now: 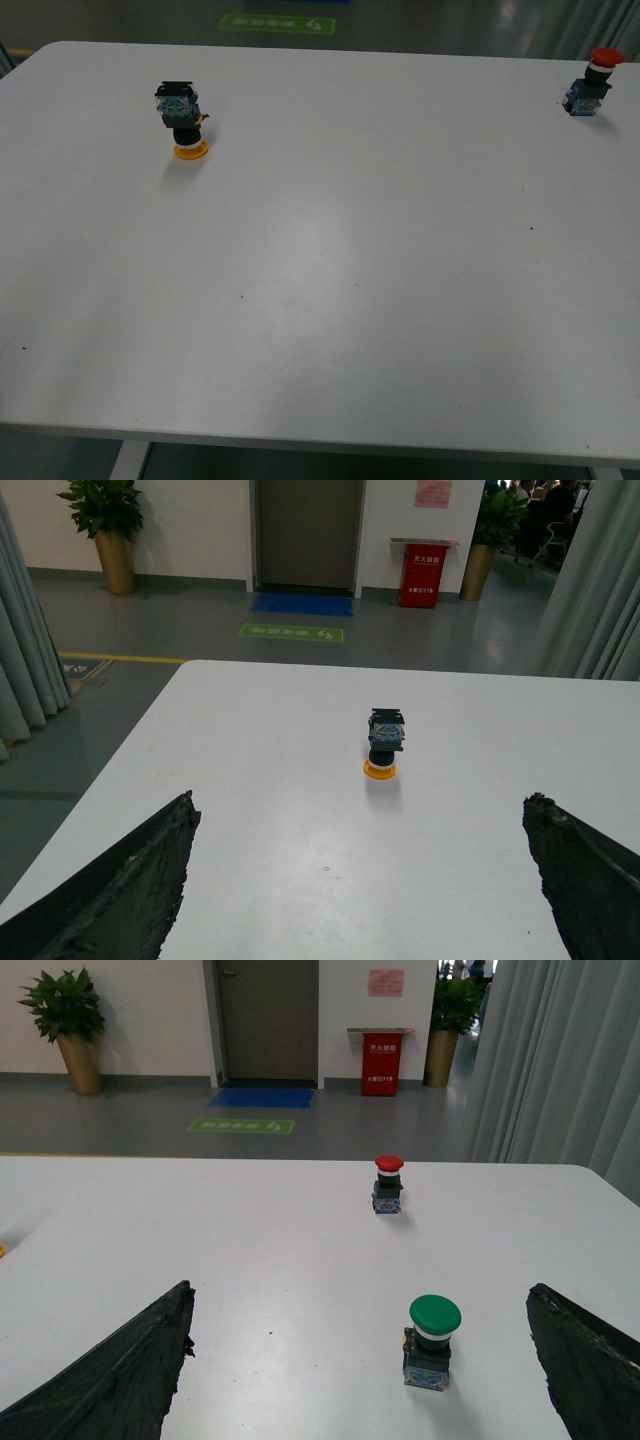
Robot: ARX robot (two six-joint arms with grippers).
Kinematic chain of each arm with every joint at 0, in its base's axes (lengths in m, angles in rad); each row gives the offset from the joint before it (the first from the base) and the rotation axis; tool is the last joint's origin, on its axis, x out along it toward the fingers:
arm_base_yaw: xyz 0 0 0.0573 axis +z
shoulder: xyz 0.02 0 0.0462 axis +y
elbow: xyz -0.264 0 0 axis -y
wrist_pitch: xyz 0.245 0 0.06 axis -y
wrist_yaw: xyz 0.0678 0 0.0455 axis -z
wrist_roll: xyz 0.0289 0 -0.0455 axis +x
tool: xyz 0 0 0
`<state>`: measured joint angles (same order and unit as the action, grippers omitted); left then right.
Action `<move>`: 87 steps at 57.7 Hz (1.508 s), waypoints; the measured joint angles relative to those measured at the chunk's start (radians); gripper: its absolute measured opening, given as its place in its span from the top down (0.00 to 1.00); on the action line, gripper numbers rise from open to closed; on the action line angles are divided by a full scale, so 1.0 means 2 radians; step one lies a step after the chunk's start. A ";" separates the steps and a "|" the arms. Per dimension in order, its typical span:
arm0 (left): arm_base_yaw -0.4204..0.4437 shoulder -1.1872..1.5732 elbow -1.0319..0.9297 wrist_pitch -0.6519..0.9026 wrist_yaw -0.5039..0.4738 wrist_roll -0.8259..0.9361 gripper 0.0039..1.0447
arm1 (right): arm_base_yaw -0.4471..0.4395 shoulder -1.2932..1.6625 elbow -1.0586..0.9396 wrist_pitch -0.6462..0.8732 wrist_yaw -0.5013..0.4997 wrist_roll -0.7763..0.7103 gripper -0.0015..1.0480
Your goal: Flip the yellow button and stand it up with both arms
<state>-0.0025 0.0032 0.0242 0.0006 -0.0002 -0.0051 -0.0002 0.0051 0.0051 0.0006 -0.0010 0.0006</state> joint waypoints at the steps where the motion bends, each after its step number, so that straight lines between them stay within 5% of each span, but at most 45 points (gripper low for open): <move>1: 0.000 0.000 0.000 0.000 0.000 0.000 0.06 | 0.000 0.000 0.000 0.000 0.000 0.000 0.07; 12: 0.000 0.001 0.001 -0.001 -0.003 0.000 0.06 | 0.000 0.000 0.000 0.000 0.000 0.000 0.07; 17: 0.014 0.077 0.044 -0.100 -0.053 -0.051 0.06 | 0.000 0.000 0.000 0.000 0.000 0.000 0.07; 26: 0.114 0.251 0.100 -0.025 0.029 -0.076 0.06 | 0.000 0.000 0.000 0.000 0.000 0.000 0.07; 34: 0.145 0.382 0.157 0.061 0.078 -0.039 0.06 | 0.000 -0.001 0.000 0.000 0.000 0.000 0.07; 43: 0.130 0.587 0.253 0.105 0.121 0.021 0.06 | 0.000 -0.001 0.000 0.000 0.000 0.000 0.07; 52: 0.097 0.705 0.338 0.122 0.105 0.036 0.06 | 0.000 -0.001 0.000 0.000 0.000 0.000 0.07; 87: 0.014 0.940 0.553 0.074 0.089 -0.016 0.06 | 0.000 -0.001 0.000 0.000 0.000 0.000 0.07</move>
<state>0.0246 1.8839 1.1309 0.1478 0.1780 -0.0380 -0.0002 0.0040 0.0051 0.0006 -0.0010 0.0006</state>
